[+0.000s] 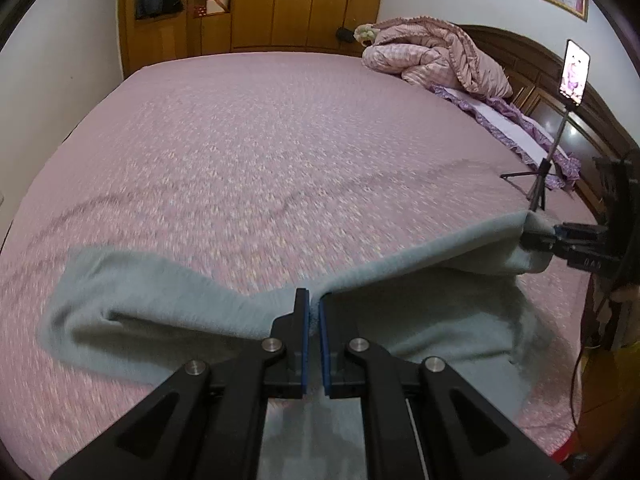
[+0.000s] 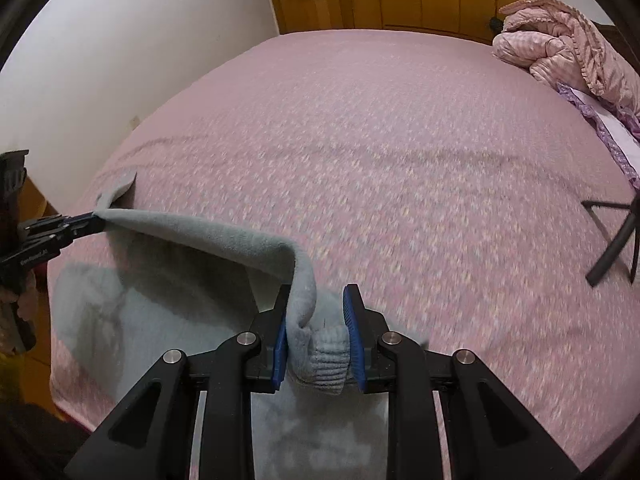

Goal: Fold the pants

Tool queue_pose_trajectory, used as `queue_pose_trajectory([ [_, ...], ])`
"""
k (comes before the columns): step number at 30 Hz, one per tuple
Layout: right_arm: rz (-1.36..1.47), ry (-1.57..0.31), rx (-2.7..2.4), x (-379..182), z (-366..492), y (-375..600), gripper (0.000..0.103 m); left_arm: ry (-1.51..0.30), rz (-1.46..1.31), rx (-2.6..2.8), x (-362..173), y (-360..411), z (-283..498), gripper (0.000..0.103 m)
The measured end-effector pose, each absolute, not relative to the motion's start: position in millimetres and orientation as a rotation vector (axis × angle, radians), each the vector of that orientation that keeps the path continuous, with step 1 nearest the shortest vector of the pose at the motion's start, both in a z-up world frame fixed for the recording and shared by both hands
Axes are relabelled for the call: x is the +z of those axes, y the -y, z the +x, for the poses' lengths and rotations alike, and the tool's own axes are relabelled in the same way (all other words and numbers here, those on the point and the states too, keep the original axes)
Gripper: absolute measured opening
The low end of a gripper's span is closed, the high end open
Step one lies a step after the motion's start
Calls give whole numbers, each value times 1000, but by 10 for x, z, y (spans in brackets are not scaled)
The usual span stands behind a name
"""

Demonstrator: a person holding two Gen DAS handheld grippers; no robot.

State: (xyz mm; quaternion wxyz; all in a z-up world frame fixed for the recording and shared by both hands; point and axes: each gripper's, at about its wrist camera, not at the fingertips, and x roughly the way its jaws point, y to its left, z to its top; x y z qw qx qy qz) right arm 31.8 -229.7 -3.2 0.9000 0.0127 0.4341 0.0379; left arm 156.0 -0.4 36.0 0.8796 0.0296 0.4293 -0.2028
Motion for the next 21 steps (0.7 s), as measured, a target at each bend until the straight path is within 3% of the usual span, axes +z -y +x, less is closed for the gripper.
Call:
queue_pose_trajectory([
  [9, 78, -963, 63, -342, 24, 2277, 26, -973, 32, -392, 75, 16, 989, 4],
  [21, 152, -1016, 7, -721, -13, 2288, 32, -1099, 11, -320, -435, 24, 859, 9],
])
